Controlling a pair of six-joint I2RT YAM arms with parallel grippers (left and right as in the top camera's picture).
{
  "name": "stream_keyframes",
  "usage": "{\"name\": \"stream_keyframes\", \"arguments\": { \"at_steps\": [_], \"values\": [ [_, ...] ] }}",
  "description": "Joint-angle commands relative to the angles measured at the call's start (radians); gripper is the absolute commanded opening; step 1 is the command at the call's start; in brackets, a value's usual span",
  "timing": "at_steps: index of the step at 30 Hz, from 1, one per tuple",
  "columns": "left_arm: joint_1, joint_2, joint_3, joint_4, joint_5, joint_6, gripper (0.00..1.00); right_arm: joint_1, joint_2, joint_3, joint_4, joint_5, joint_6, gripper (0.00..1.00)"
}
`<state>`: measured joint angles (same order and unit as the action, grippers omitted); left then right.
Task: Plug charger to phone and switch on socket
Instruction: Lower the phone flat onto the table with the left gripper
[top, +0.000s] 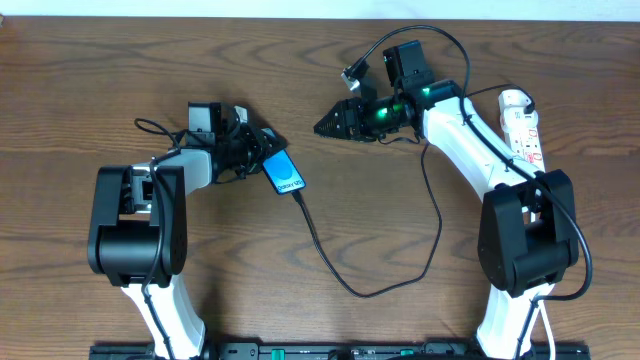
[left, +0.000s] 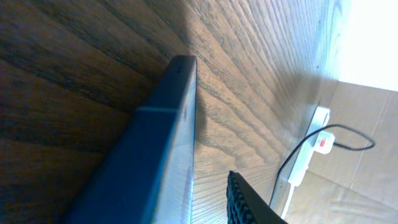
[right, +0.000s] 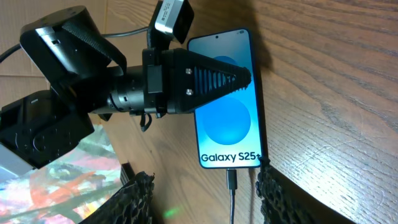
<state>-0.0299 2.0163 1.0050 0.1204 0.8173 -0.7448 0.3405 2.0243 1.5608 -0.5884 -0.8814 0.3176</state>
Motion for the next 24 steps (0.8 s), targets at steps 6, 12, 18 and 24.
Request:
{"name": "stream_keyframes", "arguments": {
  "at_steps": [6,12,18,24],
  "values": [
    [0.0,0.002,0.009,-0.008,0.0,-0.031,0.42,0.0,-0.01,0.014,-0.003,-0.003,-0.02,0.53],
    [0.001,0.002,0.009,-0.009,0.001,-0.043,0.54,0.0,-0.01,0.014,-0.003,-0.003,-0.02,0.53],
    [0.001,0.0,0.009,-0.012,0.001,-0.066,0.61,-0.001,-0.01,0.014,-0.003,-0.003,-0.021,0.53],
    [0.008,-0.021,0.009,-0.011,0.009,-0.152,0.64,-0.002,-0.01,0.014,-0.003,-0.003,-0.028,0.53]
  ]
}}
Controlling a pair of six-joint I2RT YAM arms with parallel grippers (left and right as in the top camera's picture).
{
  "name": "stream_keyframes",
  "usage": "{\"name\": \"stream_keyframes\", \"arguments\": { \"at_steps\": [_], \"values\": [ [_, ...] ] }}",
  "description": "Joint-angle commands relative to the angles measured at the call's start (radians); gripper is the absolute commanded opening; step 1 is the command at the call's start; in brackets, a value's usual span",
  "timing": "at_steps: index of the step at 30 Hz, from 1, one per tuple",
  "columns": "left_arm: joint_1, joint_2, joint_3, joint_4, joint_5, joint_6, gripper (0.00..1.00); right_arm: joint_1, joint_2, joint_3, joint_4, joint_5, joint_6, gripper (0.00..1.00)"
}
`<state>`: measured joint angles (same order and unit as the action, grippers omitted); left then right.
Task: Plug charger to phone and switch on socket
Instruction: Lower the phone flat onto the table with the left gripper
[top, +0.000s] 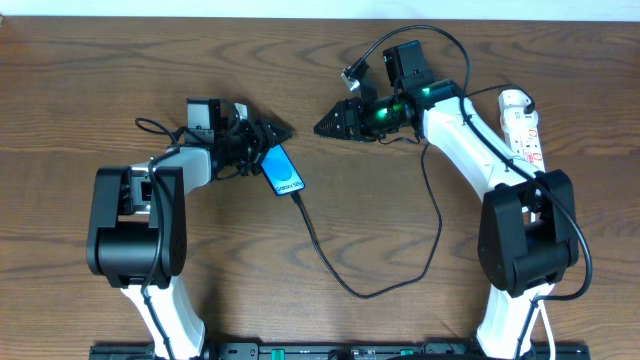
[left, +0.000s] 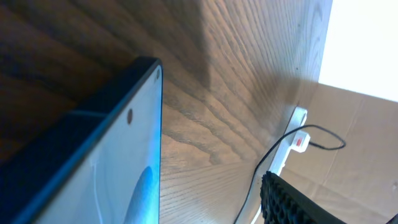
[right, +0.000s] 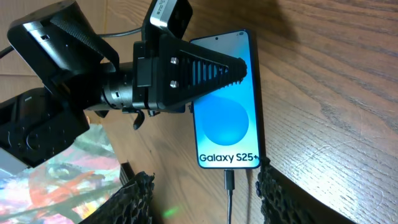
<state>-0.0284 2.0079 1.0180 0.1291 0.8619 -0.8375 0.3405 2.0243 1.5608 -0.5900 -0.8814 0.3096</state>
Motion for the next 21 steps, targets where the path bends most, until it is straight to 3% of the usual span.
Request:
{"name": "stream_keyframes", "arguments": {
  "at_steps": [1,9,17,21],
  "values": [
    [0.01,-0.019,-0.002,-0.02,-0.036,-0.058,0.64,-0.002,-0.01,0.014,-0.002,-0.003,-0.02,0.53],
    [0.033,-0.05,0.004,-0.025,-0.037,-0.059,0.73,-0.001,-0.01,0.014,-0.002,0.001,-0.02,0.53],
    [0.034,-0.05,0.005,-0.094,-0.042,-0.06,0.74,-0.001,-0.01,0.014,-0.002,0.0,-0.02,0.54],
    [0.034,-0.05,0.005,-0.103,-0.043,-0.124,0.79,-0.002,-0.01,0.014,-0.001,0.001,-0.02,0.54]
  ]
}}
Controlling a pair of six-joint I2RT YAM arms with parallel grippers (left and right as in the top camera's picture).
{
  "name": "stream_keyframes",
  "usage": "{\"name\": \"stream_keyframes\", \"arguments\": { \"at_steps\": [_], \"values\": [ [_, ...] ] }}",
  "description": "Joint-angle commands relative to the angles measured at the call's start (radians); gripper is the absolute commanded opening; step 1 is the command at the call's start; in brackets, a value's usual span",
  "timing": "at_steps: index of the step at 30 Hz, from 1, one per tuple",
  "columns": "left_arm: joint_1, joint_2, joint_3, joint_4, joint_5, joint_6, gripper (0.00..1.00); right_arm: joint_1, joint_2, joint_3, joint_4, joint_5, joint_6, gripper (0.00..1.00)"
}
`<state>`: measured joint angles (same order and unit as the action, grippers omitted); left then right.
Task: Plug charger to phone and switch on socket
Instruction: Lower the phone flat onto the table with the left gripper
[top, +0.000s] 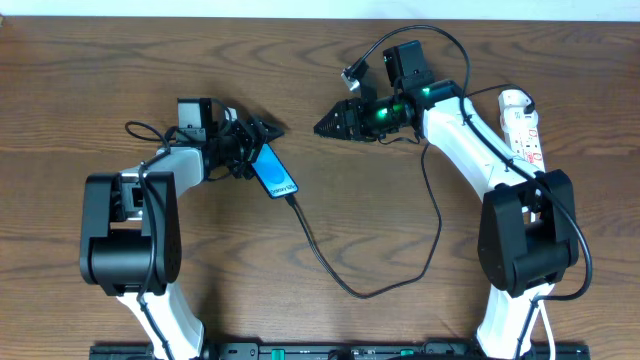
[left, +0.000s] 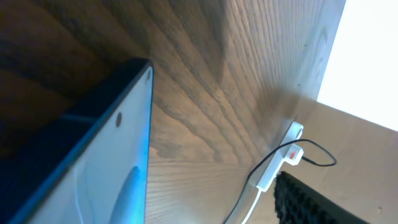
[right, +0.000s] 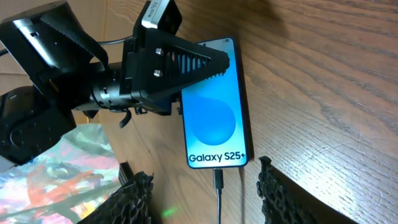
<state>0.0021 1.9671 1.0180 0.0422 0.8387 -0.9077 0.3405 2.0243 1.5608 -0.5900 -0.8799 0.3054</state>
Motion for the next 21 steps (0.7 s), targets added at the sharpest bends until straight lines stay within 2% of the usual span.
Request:
{"name": "stream_keyframes", "arguments": {
  "at_steps": [1,5,9,16,21],
  "values": [
    [0.003,-0.01,0.005,-0.016,-0.02,-0.079,0.79,-0.001,-0.01,0.014,-0.001,-0.001,-0.016,0.54],
    [0.003,-0.01,0.005,-0.014,-0.02,-0.187,0.79,-0.001,-0.01,0.013,-0.002,-0.001,-0.019,0.54],
    [0.003,-0.01,0.005,-0.015,-0.02,-0.168,0.78,-0.001,-0.01,0.014,-0.002,-0.001,-0.023,0.54],
    [0.003,-0.01,0.005,-0.015,-0.021,0.032,0.77,-0.001,-0.01,0.014,-0.002,-0.001,-0.026,0.54],
    [0.003,-0.01,0.005,-0.016,-0.029,0.268,0.76,-0.001,-0.01,0.014,-0.002,-0.001,-0.026,0.54]
  ]
}}
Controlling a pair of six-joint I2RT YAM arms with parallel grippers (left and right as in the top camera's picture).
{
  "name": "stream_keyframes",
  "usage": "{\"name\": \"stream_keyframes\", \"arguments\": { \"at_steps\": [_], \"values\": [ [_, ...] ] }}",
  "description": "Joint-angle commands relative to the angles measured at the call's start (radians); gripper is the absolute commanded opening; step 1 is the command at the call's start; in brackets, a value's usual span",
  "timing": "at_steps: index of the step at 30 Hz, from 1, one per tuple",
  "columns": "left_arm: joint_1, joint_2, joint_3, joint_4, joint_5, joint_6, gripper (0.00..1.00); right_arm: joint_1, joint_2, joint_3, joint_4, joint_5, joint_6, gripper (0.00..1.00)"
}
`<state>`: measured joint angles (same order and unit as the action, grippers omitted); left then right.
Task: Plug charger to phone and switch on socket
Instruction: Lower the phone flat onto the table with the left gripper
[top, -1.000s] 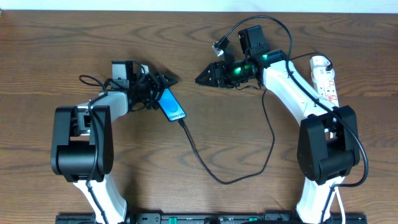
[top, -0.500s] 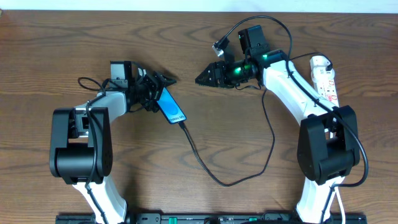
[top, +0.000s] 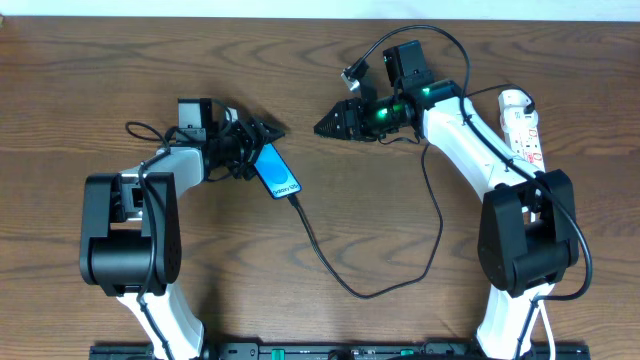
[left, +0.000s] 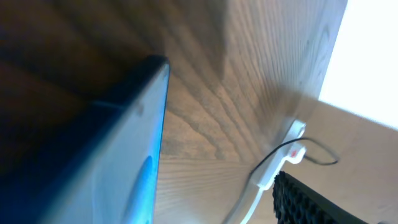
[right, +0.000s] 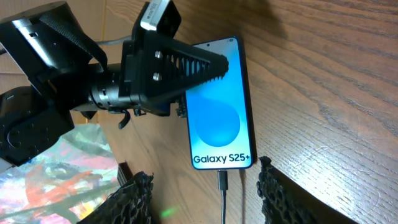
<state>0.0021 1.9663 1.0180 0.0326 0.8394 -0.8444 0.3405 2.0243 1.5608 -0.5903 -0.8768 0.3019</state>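
The phone lies on the wooden table with its blue "Galaxy S25+" screen lit. A black charger cable runs from it, its connector seated in the phone's bottom edge. My left gripper is at the phone's upper left end. One finger stands well apart from the phone, and the other is hidden behind it. My right gripper hovers open to the phone's right, with nothing between its fingers. The white socket strip lies at the far right.
The cable loops across the middle of the table toward the right arm. The socket strip has a plug with a red patch on it. Cardboard and coloured clutter lie beyond the table's edge.
The phone has turned slightly, its lower end a little further right, and it looks more edge-on in the left wrist view. The right arm has not moved.
At first the phone stood tilted on edge close against my left finger, its cable plugged in. Then its screen faced up and the finger stood further off. The left arm then shifted left and the phone turned with it, then turned back slightly. The right gripper stayed open throughout.
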Motion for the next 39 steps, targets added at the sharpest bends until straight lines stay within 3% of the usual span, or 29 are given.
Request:
{"name": "stream_keyframes", "arguments": {
  "at_steps": [1,5,10,14,21,39],
  "values": [
    [0.003,-0.009,0.005,-0.007,-0.03,0.253,0.76,-0.001,-0.01,0.014,-0.002,-0.004,-0.023,0.54],
    [0.003,-0.009,0.005,-0.013,-0.035,0.392,0.76,-0.001,-0.01,0.014,-0.002,-0.004,-0.023,0.54],
    [0.003,-0.009,0.005,-0.074,-0.15,0.456,0.76,-0.001,-0.01,0.013,-0.002,-0.004,-0.023,0.54],
    [0.004,-0.009,0.005,-0.104,-0.195,0.455,0.75,-0.001,-0.01,0.014,-0.005,-0.004,-0.023,0.54],
    [0.011,-0.009,0.005,-0.117,-0.2,0.429,0.64,-0.001,-0.01,0.014,-0.006,-0.004,-0.023,0.54],
    [0.102,-0.009,0.005,-0.268,-0.204,0.398,0.64,-0.001,-0.01,0.014,-0.005,-0.003,-0.027,0.54]
  ]
}}
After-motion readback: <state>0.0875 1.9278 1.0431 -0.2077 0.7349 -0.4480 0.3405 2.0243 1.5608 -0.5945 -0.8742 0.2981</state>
